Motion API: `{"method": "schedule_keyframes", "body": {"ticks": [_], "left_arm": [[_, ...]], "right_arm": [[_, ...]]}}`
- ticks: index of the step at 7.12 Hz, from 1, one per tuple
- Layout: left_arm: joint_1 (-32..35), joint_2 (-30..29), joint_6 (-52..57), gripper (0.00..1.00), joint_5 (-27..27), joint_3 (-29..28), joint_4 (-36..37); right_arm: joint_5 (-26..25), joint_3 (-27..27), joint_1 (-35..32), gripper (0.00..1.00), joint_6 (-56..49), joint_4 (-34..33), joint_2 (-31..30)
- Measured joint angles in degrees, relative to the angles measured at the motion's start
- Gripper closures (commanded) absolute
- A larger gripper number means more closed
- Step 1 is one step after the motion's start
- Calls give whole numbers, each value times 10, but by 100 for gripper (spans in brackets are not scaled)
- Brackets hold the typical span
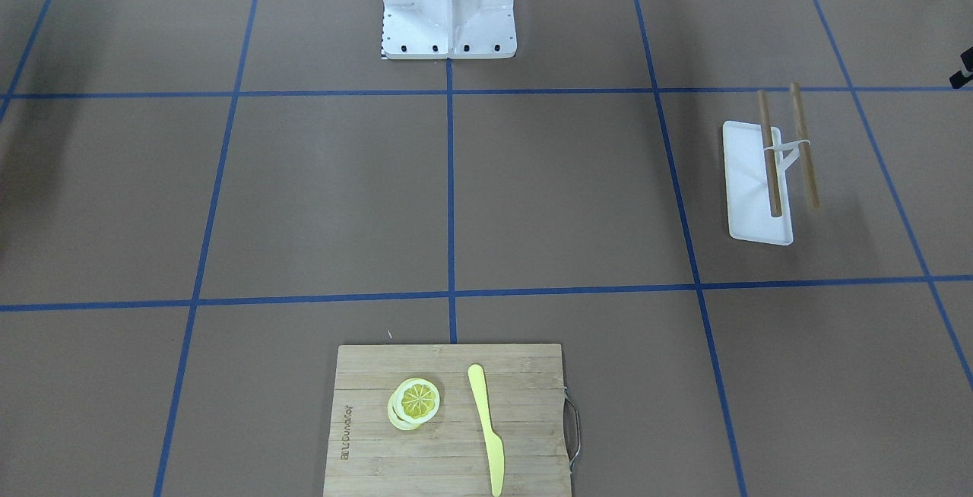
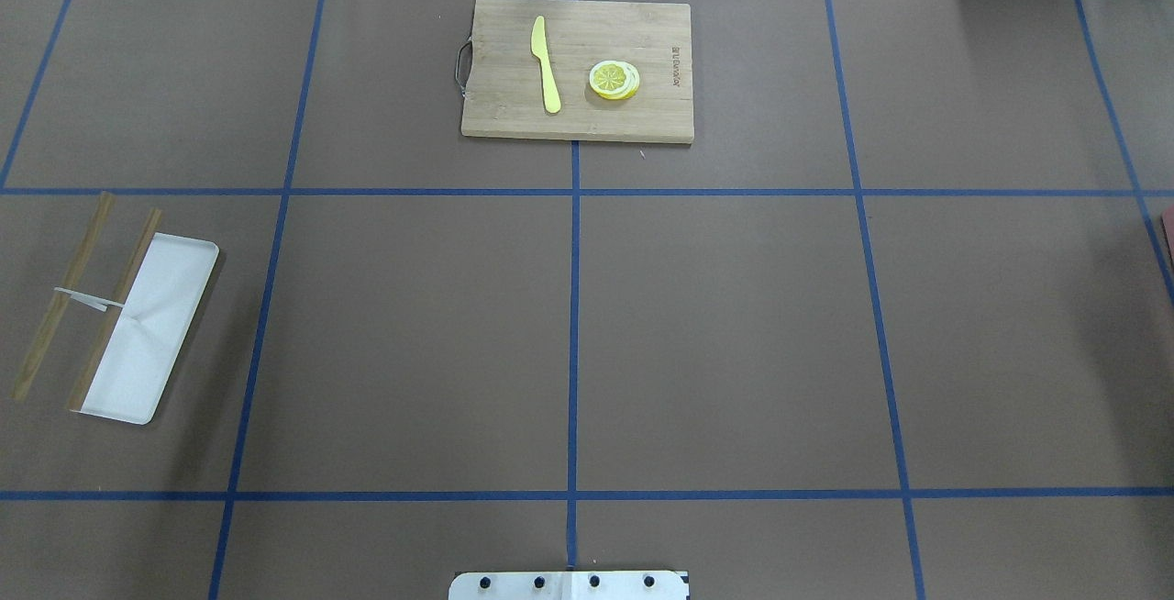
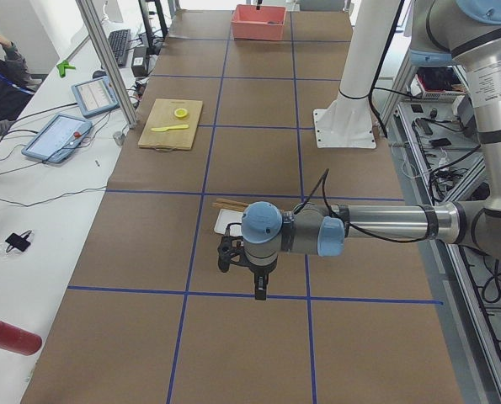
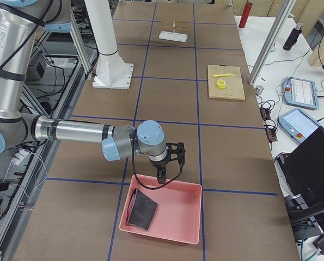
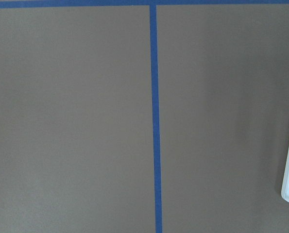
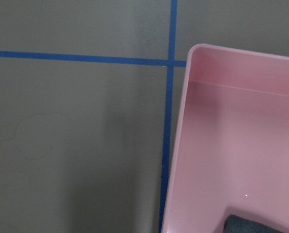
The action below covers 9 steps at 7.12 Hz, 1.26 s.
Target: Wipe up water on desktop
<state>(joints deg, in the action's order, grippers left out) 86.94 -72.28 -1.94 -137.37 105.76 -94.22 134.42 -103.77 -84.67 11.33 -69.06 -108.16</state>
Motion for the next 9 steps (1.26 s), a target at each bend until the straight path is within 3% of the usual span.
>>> {"method": "schedule_keyframes", "body": {"ticks": [4,6,8,9], "left_arm": [[0,1,0,1,0,0,-1],[0,2,0,1,0,0,-1],[0,2,0,1,0,0,-1],[0,2,0,1,0,0,-1]], "right_arm": [[13,-4,16,0,-52,-45,-3],[-8,-19,-30,0,-148,-157,7],[-54,-57,-49,0,-171,-306,58],[-62,-66,-51,0,-174,-347,75]]}}
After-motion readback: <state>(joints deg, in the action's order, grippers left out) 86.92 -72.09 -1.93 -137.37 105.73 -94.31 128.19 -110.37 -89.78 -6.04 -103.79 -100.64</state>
